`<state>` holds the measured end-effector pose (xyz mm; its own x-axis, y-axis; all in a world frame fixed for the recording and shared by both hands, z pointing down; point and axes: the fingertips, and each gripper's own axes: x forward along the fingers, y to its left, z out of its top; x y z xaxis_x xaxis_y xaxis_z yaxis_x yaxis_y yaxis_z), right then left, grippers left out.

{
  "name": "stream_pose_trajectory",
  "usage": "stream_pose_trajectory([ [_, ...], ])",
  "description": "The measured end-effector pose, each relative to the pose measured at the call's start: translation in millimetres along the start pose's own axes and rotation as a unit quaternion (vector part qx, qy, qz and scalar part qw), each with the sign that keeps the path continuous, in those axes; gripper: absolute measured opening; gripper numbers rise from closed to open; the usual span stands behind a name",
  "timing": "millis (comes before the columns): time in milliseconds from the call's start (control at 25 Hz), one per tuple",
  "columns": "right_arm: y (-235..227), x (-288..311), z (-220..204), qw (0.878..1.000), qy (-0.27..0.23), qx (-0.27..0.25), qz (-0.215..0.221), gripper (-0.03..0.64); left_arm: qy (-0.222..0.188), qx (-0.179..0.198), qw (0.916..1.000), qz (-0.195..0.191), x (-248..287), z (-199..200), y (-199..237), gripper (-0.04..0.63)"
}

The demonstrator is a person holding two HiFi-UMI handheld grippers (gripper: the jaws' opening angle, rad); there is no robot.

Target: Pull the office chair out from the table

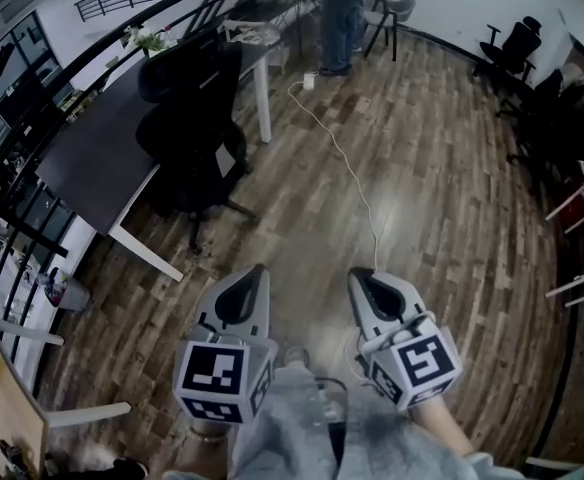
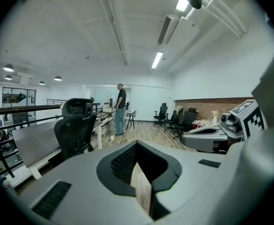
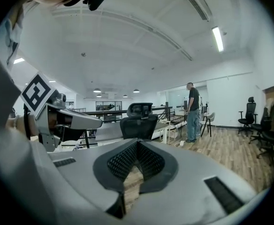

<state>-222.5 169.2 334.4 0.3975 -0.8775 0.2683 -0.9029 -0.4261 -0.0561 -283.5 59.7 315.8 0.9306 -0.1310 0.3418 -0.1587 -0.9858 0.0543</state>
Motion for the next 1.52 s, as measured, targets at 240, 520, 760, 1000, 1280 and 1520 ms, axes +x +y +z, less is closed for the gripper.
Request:
stream_pose_trajectory([
  [240,-21,34,11,1.000,-0.006,-0.007,-0.016,0.003,-0.008,0.004,0.9999,-0.010,34,13,23,0.012],
  [520,-37,70,15,1.000,-0.011,-0.009,-0.025,0.003,-0.007,0.007,0.9999,-0.013,63,16,47,0.012],
  [760,-44,76,16,0.999,0.005,-0.008,-0.032,0.003,-0.011,0.004,0.9999,-0.011,67,23,53,0.012],
  [1000,-49,87,16,0.999,-0.002,-0.008,-0.037,0.003,-0.009,0.002,1.0000,0.000,67,19,66,0.012],
  [1280,-58,105,17,1.000,-0.001,-0.006,-0.027,0.003,-0.005,-0.005,0.9999,0.010,82,21,75,0.012],
  [1520,-77,137,16,1.000,0.009,-0.007,0.001,0.003,-0.004,-0.008,0.9994,0.033,105,26,80,0.012],
])
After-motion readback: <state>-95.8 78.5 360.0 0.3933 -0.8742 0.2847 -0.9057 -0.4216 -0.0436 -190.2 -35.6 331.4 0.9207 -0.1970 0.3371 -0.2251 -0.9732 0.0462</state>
